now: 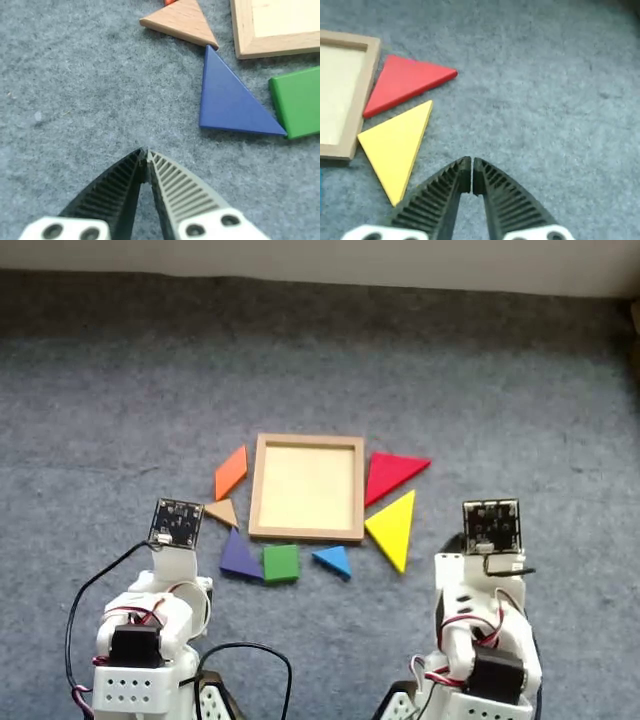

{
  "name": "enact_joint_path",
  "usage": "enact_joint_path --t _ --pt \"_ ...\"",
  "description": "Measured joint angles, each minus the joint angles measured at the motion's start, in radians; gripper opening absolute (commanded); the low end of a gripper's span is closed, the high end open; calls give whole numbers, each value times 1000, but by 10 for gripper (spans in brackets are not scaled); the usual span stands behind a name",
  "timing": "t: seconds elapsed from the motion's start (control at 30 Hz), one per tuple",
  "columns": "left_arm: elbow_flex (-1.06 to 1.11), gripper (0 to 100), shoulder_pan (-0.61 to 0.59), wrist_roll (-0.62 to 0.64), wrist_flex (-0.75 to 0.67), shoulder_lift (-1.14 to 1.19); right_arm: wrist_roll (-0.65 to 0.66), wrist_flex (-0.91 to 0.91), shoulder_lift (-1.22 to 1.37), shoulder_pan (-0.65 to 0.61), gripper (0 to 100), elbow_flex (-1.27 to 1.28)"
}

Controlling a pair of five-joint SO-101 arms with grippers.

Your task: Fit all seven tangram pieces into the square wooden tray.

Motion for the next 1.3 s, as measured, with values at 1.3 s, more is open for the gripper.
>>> enact_joint_path --t 1.3 --pt "0 6 0 0 0 0 -466 -18 1462 -407 371 -720"
